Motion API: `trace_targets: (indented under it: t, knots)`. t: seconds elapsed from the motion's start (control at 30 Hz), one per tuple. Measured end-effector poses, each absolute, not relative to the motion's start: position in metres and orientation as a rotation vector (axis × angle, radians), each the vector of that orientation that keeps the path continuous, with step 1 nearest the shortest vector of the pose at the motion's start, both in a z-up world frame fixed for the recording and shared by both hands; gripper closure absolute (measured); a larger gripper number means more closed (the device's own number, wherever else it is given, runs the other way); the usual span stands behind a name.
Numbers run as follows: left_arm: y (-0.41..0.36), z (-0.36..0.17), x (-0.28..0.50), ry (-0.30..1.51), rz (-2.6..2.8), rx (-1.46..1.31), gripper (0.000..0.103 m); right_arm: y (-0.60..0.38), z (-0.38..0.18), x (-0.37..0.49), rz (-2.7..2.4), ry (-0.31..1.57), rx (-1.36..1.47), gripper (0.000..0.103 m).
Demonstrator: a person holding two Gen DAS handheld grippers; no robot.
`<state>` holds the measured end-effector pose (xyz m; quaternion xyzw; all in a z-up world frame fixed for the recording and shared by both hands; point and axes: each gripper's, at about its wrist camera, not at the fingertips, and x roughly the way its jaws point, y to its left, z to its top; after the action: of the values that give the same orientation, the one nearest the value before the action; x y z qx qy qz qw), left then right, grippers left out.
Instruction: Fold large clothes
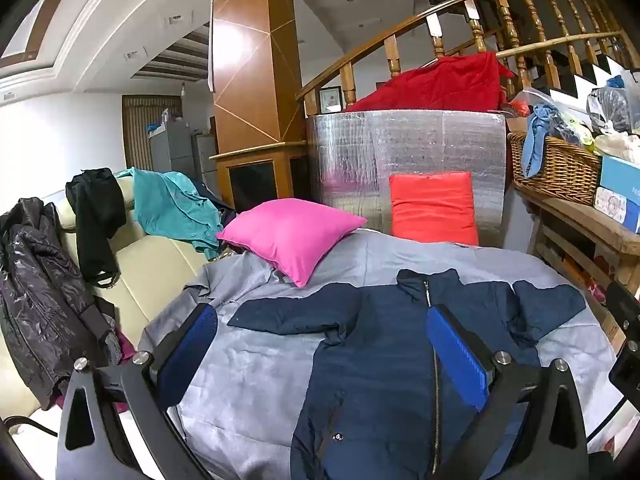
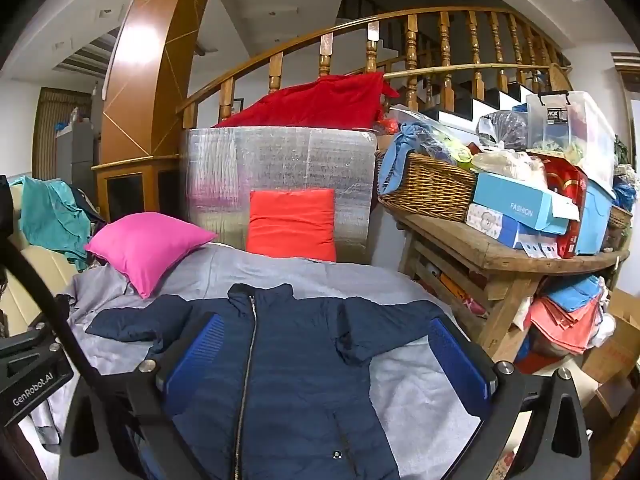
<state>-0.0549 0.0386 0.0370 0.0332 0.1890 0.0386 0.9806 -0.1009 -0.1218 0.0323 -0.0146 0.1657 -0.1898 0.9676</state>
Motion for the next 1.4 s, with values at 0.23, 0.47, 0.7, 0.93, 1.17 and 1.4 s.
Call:
trace_targets:
  t: [0.23,0.47,0.7,0.93,1.17,1.4]
  knots:
    - [0.039,0.032,-0.048,0.395,0.08,0.07,0.0,-0.124,0.027,-0.093,-0.384,0.352,-0.03,0.0]
    - [0.042,0.024,-0.041,0.418,0.088,0.062,0.0,-0.129,0.017,-0.087,-0.376,0.367,-0.013,0.0]
    - [0.047,0.025,-0.042,0.405,0.101,0.048,0.0,-0.127,0.018,-0.086,-0.38,0.355,-0.007,0.0]
    - [0.05,0.022,-0.04,0.422,0.092,0.039,0.0,-0.125,0.018,-0.085,-0.372,0.354,0.019,0.0]
    - [0.04,0.009,-0.033,0.456,0.074,0.057,0.0,-0.135,0.012,-0.08,-0.404,0.372,-0.011,0.0]
    - [0.031,0.001,-0.022,0.468,0.071,0.067,0.0,-0.153,0.005,-0.07,-0.43,0.382,0.004,0.0]
